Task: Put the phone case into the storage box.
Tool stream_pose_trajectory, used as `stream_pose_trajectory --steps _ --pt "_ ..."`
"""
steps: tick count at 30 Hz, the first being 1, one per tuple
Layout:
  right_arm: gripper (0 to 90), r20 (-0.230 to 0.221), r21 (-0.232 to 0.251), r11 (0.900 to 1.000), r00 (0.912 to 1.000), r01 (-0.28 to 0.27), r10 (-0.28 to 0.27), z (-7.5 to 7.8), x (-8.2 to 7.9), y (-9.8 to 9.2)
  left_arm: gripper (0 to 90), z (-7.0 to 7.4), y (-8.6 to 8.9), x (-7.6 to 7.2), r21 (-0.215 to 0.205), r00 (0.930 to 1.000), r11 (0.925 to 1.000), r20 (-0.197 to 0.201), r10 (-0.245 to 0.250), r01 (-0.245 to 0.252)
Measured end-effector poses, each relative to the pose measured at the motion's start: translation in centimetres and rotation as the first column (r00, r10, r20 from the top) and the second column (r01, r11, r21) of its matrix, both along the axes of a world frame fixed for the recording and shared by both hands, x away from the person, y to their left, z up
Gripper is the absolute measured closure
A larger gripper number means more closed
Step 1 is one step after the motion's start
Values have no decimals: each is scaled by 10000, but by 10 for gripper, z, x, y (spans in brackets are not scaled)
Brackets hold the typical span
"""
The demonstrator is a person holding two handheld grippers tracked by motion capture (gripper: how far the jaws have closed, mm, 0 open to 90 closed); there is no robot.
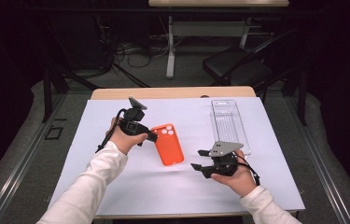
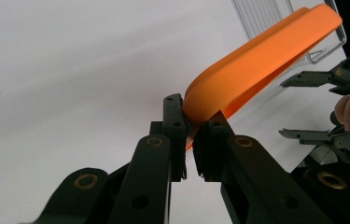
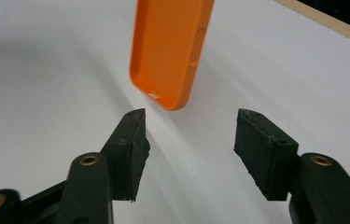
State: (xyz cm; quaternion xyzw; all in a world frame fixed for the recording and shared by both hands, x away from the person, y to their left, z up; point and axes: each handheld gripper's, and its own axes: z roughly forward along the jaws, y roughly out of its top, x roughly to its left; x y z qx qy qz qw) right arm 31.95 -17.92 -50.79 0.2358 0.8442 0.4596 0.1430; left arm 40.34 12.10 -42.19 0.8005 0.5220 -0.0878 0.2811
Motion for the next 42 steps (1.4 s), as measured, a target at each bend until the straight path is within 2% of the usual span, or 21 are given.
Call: stream_pose_trajectory --steps 2,7,13,18,21,25,31,36,42 --pt "378 -54 -27 9997 9997 223 -223 2 2 1 845 2 -1 0 29 10000 10000 -45 62 -62" --pt "358 -216 -198 9986 9985 491 -495 10 9 1 844 6 -3 2 156 10000 9999 -16 7 -6" --pt "295 -673 -96 9971 9948 755 -760 21 19 -1 844 7 -6 3 208 9999 9998 -145 -3 6" --pt "225 -608 -157 9951 9933 977 -985 30 25 0 843 7 -8 4 253 9997 9996 -203 136 -131" --pt "217 -849 -215 9941 9905 1063 -1077 34 29 1 843 7 -9 4 243 9994 9996 -330 136 -128" --pt "187 -810 -351 9930 9900 1132 -1157 37 33 2 843 6 -11 3 256 9989 9996 -440 161 -150" --pt "202 -727 -564 9933 9919 1006 -1046 40 35 5 843 6 -13 3 69 9976 9999 -676 120 -116" --pt "238 -698 -799 9926 9928 913 -970 44 36 7 843 4 -15 3 193 9975 9998 -701 110 -97" --pt "279 -429 -1066 9909 9953 818 -868 49 37 11 843 2 -20 2 368 9975 9993 -702 79 -54"
